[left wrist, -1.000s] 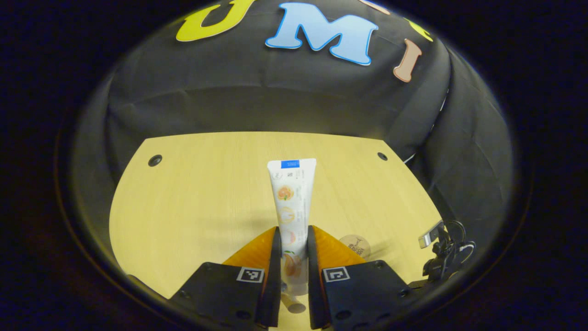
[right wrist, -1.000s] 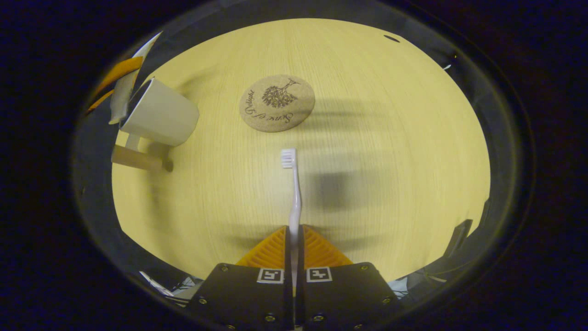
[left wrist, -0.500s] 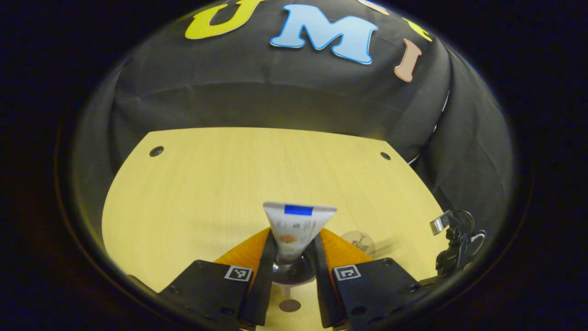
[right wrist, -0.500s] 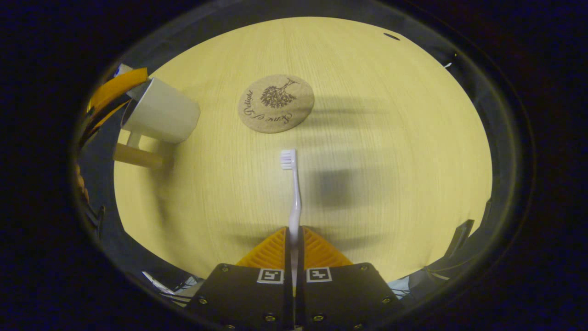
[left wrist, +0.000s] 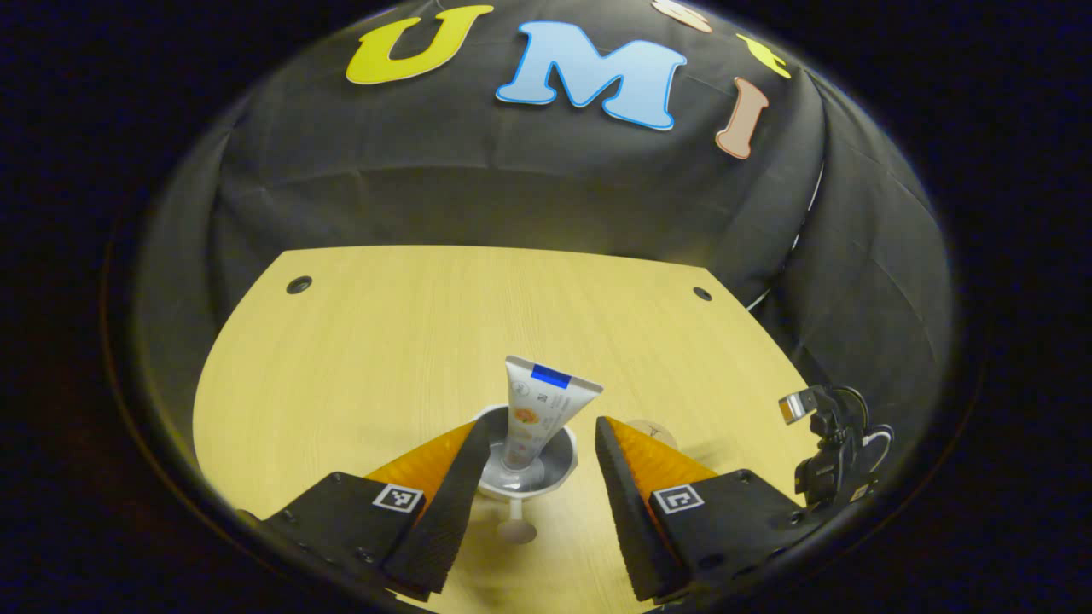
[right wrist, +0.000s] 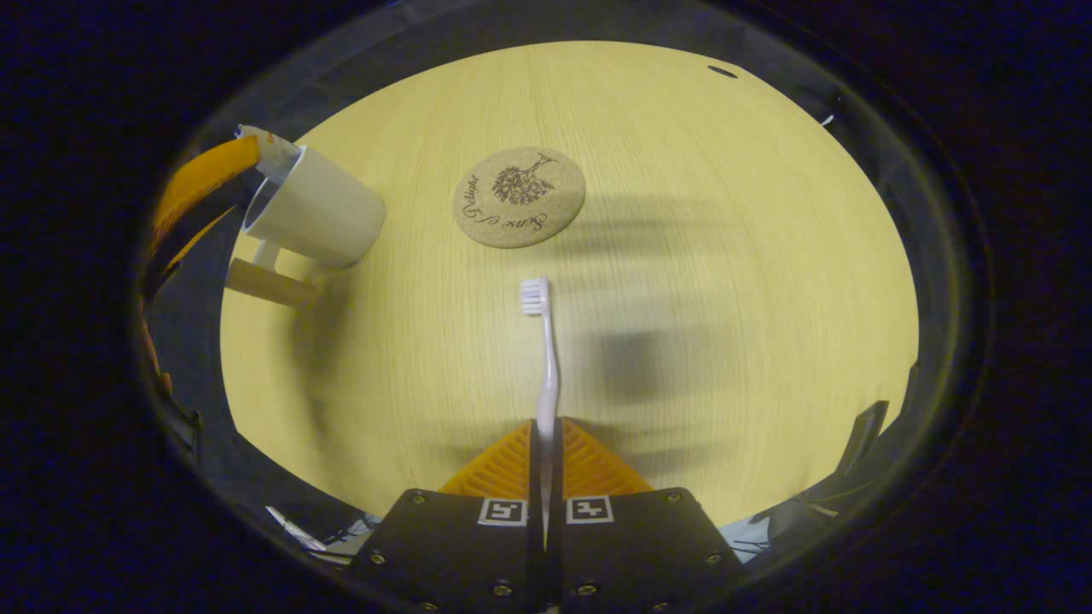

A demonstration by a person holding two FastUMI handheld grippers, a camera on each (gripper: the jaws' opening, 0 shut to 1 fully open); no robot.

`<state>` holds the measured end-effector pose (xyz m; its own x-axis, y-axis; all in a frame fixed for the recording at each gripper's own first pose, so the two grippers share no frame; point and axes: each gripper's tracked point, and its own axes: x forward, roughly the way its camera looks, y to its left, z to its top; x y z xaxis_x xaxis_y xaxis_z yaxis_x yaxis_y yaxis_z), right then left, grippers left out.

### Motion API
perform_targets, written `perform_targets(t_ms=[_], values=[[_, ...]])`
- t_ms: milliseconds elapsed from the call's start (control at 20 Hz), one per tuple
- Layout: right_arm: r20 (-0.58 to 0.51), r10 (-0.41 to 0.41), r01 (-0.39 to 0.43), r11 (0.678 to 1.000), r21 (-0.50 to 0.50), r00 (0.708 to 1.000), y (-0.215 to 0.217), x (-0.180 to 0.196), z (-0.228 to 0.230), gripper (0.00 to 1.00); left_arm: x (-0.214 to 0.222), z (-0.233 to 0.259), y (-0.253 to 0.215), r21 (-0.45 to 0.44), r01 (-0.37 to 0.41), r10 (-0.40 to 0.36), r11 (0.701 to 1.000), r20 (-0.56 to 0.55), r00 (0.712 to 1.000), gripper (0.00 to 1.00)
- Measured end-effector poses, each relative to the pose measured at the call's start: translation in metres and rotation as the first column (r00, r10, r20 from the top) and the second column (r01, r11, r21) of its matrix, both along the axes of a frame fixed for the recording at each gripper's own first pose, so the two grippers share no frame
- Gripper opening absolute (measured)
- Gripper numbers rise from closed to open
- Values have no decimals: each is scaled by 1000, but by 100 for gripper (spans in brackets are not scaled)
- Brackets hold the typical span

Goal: Put the toothbrush and toothpaste on the desktop into the cup, then pick up the cup and place it on the coaster on the desktop.

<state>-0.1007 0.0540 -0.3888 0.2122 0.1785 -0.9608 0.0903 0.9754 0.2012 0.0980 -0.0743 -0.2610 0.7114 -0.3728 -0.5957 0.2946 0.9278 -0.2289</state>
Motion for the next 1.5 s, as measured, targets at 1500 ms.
perform_targets(t_ms=[1500], values=[[535, -322, 193, 939, 285, 781, 122, 211, 141, 2, -146, 13, 251, 30, -436, 437, 899, -45, 898, 83]])
